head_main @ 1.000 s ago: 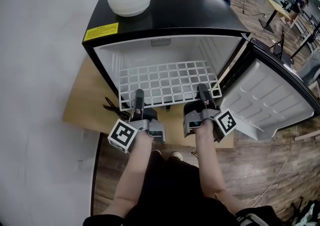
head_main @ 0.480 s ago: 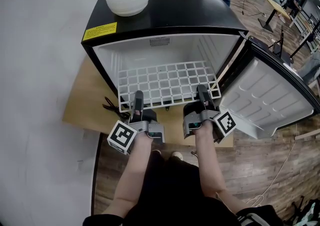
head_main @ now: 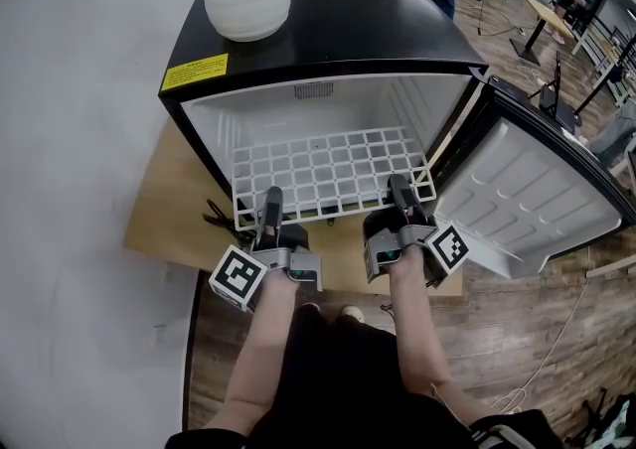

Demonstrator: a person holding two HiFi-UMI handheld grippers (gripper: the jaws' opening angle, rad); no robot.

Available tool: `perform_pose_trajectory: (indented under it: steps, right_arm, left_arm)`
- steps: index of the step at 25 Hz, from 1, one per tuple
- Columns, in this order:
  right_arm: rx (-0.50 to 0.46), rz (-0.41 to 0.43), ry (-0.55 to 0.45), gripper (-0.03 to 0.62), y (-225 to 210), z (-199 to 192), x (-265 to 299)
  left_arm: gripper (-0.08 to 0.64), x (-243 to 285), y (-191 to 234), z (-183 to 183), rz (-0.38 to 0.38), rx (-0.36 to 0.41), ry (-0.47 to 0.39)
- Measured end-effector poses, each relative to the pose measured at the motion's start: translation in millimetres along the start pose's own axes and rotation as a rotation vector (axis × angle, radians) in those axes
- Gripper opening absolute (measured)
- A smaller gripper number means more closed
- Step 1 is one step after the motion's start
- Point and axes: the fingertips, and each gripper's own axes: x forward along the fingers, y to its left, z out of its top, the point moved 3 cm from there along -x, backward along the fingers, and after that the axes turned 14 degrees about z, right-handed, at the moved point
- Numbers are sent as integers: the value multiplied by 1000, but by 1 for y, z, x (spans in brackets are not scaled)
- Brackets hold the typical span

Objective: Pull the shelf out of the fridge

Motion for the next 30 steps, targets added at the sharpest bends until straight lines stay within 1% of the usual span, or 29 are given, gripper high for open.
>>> perform_pose_trajectory:
  steps: [3,7,9,13,17,19,22,24,27,30]
  right_arm:
    - [-15,2,8,12,2,-1,-1]
    - [-63,8,29,12,4,3,-3]
    - [-73,15,37,16,4,3,-2]
    - [-82,34,55,52,6,3,-3]
    - [-106,46,81,64,11,1,-7]
    - [-133,49,100,69,14,1,-11]
    - [-206,48,146,86,18,0,-17]
    - [-253,48,180,104,21,-1,-19]
    - [-311,46,223,114,23,-2,-19]
    - [-375,44,261,114,24,-5,-21]
  left_arm:
    - [40,0,-2,0,-17,38,8]
    - [51,-1,-5,-5,-30,85,32]
    - [63,-2,-4,-8,-34,96,44]
    - [78,-4,-2,-17,-40,110,79]
    - [80,-8,-3,-27,-57,131,121]
    - [83,-11,-3,-29,-58,180,143]
    - [110,-16,-3,-35,-70,297,182]
    - [112,-19,-6,-38,-90,364,195]
    - [115,-21,-9,-43,-102,454,211]
    - [126,-22,-10,-51,-123,568,236]
